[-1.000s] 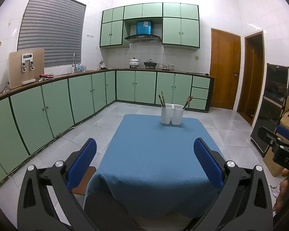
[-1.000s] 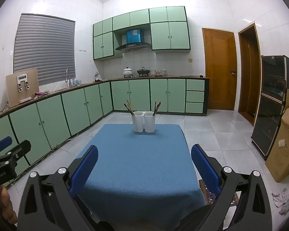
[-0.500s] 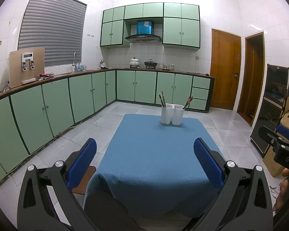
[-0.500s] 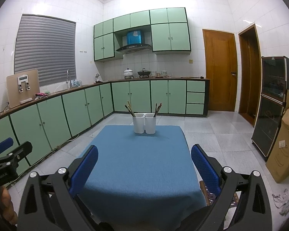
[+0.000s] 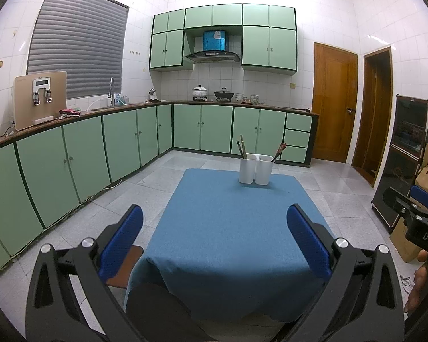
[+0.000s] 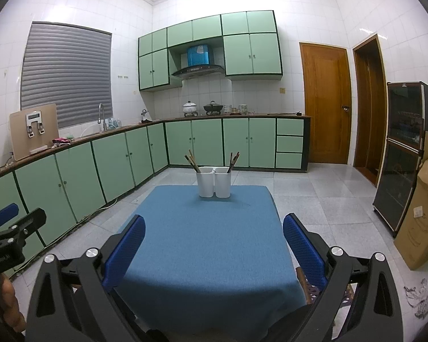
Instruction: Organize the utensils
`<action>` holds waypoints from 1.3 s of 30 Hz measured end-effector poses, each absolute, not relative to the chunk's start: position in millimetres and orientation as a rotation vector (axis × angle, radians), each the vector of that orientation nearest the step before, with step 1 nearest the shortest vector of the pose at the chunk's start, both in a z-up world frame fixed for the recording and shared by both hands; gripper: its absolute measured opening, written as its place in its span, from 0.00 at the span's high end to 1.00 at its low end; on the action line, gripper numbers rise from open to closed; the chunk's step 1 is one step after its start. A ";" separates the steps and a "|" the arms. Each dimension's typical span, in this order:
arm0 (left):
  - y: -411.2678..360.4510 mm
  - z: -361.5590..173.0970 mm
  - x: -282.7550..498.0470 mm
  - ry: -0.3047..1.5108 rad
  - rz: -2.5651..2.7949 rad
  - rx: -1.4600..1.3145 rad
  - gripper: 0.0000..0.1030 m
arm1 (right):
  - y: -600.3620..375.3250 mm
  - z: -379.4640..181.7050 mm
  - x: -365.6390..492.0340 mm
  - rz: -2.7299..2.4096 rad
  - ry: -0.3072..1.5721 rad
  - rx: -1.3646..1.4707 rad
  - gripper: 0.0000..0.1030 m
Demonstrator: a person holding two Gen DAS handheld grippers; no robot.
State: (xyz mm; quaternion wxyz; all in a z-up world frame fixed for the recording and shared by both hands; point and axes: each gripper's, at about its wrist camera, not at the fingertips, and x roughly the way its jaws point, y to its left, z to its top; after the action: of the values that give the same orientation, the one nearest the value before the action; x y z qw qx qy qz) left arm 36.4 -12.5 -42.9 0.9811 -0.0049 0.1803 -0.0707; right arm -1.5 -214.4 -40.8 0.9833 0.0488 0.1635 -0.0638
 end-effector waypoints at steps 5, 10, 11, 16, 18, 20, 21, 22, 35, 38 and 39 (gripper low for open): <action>-12.6 -42.2 36.0 0.363 -0.144 -0.011 0.05 | -215.6 -41.4 -1.8 -0.128 0.331 0.100 0.08; -12.7 -42.1 36.2 0.363 -0.143 -0.011 0.05 | -215.4 -41.1 -1.7 -0.128 0.330 0.099 0.08; -12.7 -42.2 36.3 0.363 -0.144 -0.011 0.05 | -215.4 -41.1 -1.7 -0.128 0.330 0.100 0.08; -12.7 -42.0 36.3 0.363 -0.144 -0.011 0.05 | -215.1 -41.4 -1.5 -0.128 0.331 0.101 0.08; -13.1 -41.8 35.9 0.363 -0.143 -0.010 0.05 | -215.1 -41.2 -1.8 -0.128 0.330 0.100 0.08; -13.0 -42.0 36.3 0.363 -0.143 -0.010 0.05 | -214.8 -41.2 -1.6 -0.129 0.329 0.099 0.08; -13.0 -42.1 36.3 0.364 -0.144 -0.010 0.05 | -216.1 -41.1 -2.5 -0.128 0.329 0.100 0.08; -13.2 -41.8 36.0 0.363 -0.144 -0.011 0.05 | -215.8 -41.1 -2.4 -0.128 0.330 0.100 0.08; -14.2 -42.6 34.4 0.362 -0.144 -0.009 0.05 | -215.2 -42.5 -1.4 -0.128 0.325 0.100 0.08; -14.3 -42.7 34.4 0.362 -0.144 -0.010 0.05 | -215.0 -42.5 -1.2 -0.128 0.325 0.100 0.08; -14.3 -42.6 34.4 0.362 -0.144 -0.010 0.05 | -215.5 -42.4 -1.3 -0.128 0.326 0.101 0.08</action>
State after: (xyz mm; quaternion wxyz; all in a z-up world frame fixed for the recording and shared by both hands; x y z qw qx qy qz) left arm 34.4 -14.3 -42.6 0.9811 -0.0048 0.1800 -0.0713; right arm -1.3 -215.5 -42.4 0.9835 0.0500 0.1620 -0.0636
